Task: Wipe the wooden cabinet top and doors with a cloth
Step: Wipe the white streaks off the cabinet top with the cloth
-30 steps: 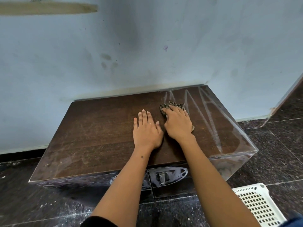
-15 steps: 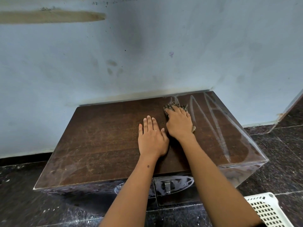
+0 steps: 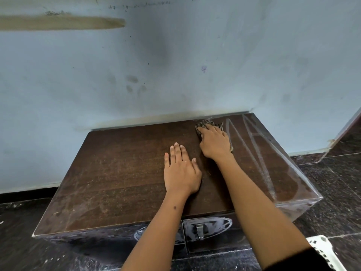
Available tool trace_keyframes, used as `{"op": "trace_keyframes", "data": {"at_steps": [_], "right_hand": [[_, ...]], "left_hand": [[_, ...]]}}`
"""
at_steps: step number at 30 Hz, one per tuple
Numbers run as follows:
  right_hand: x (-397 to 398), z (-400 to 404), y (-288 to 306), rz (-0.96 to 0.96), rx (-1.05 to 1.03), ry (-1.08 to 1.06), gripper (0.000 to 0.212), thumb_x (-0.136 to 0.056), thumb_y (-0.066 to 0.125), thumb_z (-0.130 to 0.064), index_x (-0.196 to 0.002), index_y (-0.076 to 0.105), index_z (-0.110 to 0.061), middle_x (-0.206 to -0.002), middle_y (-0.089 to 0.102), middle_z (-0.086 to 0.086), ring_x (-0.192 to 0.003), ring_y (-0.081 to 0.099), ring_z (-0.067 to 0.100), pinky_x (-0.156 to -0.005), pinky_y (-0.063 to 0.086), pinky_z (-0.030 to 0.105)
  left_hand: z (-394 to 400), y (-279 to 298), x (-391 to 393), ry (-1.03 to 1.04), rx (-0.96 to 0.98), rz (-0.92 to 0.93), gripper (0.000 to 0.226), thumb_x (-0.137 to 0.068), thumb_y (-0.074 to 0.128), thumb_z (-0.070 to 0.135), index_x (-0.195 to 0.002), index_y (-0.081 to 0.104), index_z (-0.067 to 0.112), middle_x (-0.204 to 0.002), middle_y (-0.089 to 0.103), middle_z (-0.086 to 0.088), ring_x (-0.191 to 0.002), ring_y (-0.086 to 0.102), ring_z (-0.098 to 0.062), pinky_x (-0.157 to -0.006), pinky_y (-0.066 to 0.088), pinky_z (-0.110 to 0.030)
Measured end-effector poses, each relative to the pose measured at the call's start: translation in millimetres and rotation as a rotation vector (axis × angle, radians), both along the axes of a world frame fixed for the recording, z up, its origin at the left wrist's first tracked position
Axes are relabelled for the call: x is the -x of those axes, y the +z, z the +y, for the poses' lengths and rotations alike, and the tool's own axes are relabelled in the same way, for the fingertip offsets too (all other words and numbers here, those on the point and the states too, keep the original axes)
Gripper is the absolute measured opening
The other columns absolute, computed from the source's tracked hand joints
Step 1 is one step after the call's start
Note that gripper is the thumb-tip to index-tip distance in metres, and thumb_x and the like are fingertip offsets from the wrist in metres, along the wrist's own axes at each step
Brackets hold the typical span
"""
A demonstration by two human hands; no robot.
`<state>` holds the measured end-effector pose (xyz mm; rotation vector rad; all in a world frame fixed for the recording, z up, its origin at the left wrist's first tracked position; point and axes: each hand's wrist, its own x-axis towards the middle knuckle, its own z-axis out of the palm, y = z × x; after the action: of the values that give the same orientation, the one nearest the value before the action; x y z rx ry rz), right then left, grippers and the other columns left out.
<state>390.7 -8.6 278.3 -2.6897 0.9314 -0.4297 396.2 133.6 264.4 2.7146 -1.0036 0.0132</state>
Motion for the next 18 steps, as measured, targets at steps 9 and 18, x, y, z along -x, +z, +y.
{"op": "trace_keyframes", "data": {"at_steps": [9,18], "right_hand": [[-58,5,14,0.051,-0.01,0.006,0.049,-0.092,0.047,-0.021,-0.141,0.041,-0.023,-0.15,0.034,0.005,-0.138,0.028,0.028,-0.112,0.021,0.047],[-30,-50,13,0.048,-0.047,-0.054,0.049,-0.092,0.045,-0.019,-0.14,0.042,-0.027,-0.149,0.037,0.003,-0.133,0.035,0.029,-0.11,0.031,0.045]], "left_hand": [[-1,1,1,0.004,0.001,0.002,0.061,-0.1,0.016,0.037,-0.151,0.004,0.006,-0.159,-0.001,-0.011,-0.147,-0.005,-0.022,-0.118,-0.004,-0.038],[1,3,1,-0.014,-0.003,0.015,0.061,-0.1,0.015,0.038,-0.151,0.004,0.005,-0.159,-0.002,-0.011,-0.147,-0.005,-0.023,-0.119,-0.003,-0.039]]}}
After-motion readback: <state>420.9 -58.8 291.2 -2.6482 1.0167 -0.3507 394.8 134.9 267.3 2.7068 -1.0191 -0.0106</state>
